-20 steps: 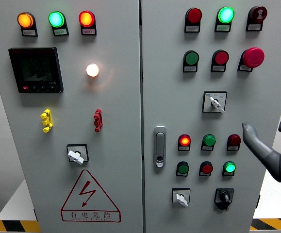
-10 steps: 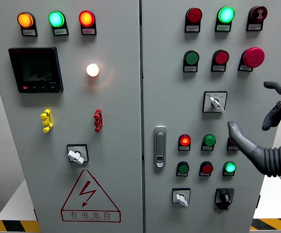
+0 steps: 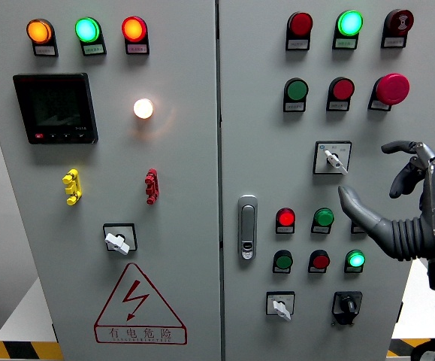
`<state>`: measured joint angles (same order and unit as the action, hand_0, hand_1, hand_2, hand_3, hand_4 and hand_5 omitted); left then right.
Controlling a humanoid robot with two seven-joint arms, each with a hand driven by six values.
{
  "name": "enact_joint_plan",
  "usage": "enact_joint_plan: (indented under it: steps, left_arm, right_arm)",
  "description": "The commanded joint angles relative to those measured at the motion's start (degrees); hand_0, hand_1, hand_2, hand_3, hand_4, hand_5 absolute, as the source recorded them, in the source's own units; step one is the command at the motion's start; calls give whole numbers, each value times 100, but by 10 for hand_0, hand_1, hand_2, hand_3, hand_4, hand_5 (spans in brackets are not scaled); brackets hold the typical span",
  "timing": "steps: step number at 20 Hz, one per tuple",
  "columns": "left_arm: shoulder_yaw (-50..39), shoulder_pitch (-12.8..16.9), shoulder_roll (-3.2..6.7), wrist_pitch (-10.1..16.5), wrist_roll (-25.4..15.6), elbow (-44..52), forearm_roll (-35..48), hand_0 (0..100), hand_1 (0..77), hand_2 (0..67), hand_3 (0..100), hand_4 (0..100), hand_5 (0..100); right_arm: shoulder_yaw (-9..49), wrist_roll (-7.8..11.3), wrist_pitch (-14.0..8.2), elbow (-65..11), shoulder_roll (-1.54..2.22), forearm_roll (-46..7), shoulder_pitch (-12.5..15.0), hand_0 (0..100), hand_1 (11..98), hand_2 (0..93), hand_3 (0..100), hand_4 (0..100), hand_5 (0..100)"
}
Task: Rotate and turn off gray switch
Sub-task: 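Raise the right hand toward the white rotary switch knob below the red mushroom button, then bring the right hand's fingers around the white switch knob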
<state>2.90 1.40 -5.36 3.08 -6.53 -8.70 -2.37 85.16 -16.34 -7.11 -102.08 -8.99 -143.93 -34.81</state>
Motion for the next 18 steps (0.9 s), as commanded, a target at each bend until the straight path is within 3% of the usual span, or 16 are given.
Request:
enact_joint_plan:
  steps: [1, 11, 18]
  left_arm:
    - [0, 0, 0, 0, -6, 0, 0, 0, 0, 101, 215, 119, 124]
    - [0, 0, 0, 0, 2, 0, 0, 0, 0, 101, 215, 119, 124]
    - [0, 0, 0, 0, 2, 0, 0, 0, 0, 101, 215, 119, 124]
  right_arm:
    - [0, 8, -10, 196, 3, 5, -113, 0, 527, 452, 856, 811, 896]
    - [-26, -1, -186, 952, 3, 164, -509, 0, 517, 491, 853, 818, 876]
    - [-52, 25, -484, 1514, 3, 172, -746, 0, 510, 524, 856, 819, 880]
